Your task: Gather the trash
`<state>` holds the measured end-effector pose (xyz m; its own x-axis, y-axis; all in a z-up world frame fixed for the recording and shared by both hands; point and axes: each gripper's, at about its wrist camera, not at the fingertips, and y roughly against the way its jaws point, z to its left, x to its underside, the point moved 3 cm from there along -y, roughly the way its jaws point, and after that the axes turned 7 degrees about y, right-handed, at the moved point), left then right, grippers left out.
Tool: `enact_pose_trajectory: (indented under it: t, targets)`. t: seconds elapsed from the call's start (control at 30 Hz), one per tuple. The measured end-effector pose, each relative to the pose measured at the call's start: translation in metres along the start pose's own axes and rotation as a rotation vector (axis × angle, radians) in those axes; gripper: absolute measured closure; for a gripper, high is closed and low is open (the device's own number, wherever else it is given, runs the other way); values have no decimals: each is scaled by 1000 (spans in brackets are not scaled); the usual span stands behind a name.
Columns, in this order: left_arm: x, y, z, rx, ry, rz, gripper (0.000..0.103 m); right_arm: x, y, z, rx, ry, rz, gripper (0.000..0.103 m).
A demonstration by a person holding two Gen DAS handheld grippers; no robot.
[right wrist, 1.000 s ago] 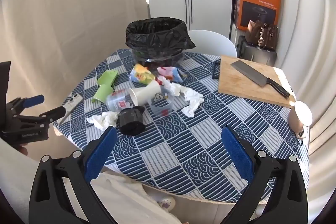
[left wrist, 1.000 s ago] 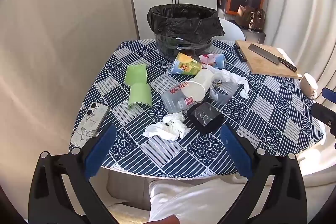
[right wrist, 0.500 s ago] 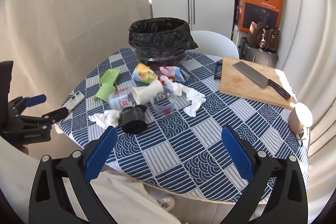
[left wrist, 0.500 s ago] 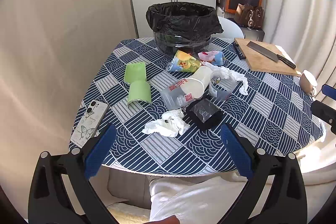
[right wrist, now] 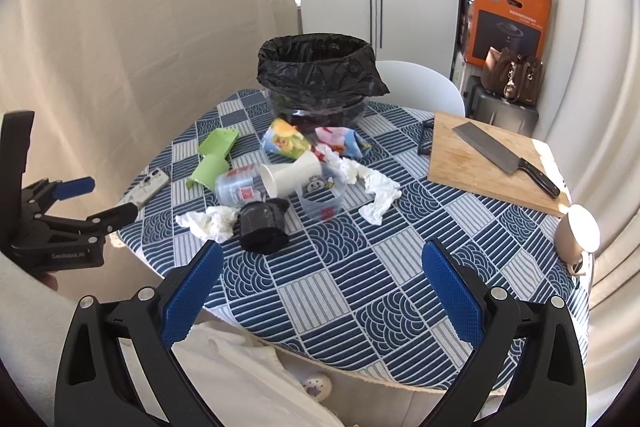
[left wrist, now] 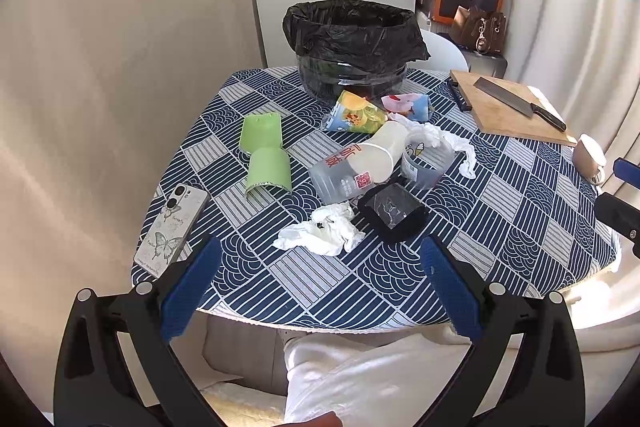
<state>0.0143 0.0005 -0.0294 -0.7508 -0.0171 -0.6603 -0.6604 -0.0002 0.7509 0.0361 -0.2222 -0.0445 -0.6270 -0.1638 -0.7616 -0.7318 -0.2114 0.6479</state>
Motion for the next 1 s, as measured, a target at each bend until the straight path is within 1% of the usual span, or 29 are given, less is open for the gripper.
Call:
enact_pose_trajectory:
  t: [0.17,1.0]
  targets:
    - [-1,-1,1,-8,1,2,6,0,0,0,2,1,-1,8]
    - [1,-1,-1,10,-22,9,6,2,2,3,-3,5,-3,8]
